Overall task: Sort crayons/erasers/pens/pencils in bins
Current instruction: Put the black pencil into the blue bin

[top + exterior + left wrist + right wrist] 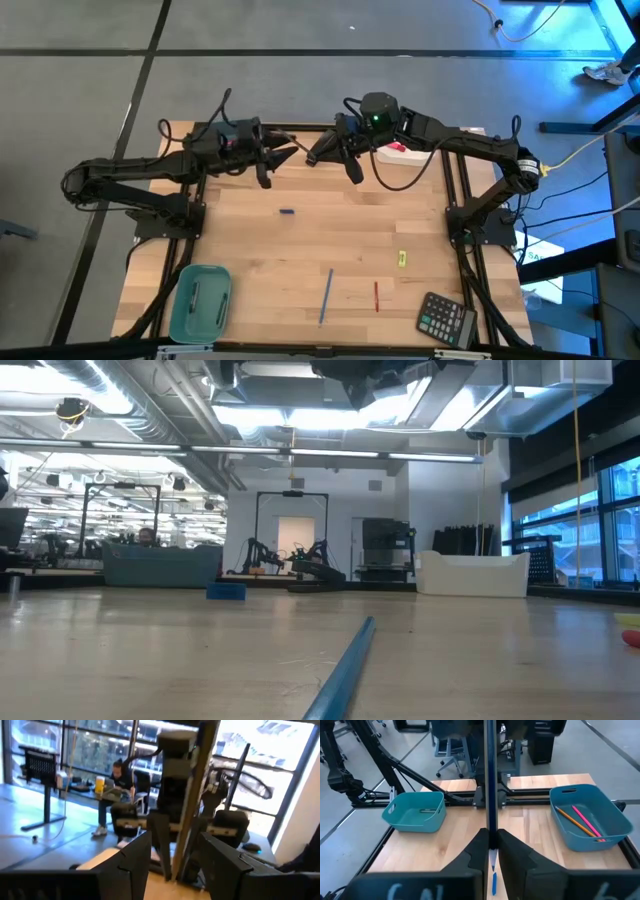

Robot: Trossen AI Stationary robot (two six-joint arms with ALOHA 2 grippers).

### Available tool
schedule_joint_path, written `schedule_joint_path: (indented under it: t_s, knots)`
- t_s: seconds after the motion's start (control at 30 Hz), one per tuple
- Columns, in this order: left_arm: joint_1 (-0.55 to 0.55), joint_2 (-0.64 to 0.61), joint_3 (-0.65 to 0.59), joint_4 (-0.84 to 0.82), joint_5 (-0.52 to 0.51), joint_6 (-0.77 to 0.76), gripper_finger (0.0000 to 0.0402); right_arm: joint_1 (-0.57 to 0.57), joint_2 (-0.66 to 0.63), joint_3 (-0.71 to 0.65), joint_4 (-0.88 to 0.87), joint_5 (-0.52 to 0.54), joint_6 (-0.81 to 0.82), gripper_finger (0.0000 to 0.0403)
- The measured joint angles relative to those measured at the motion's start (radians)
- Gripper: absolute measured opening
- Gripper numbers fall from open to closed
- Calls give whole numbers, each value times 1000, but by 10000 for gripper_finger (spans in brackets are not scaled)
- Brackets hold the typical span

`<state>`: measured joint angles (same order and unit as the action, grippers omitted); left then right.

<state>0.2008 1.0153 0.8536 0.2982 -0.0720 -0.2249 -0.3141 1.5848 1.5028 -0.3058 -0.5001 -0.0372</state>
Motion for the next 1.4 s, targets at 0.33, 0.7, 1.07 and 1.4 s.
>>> schedule_joint_path:
  t_s: [0.33,0.7,1.07,1.4]
  knots:
    - [-1,81,-2,100,60,2,152,8,0,0,0,11,-14,40]
    - [-1,72,-1,80,-4,29,67,8,0,0,-2,12,3,40]
    - [2,51,108,-336,-201,65,9,-20,2,2,-31,124,4,89]
    - [179,144,454,-1226,-269,25,5,-61,2,2,-90,245,6,153]
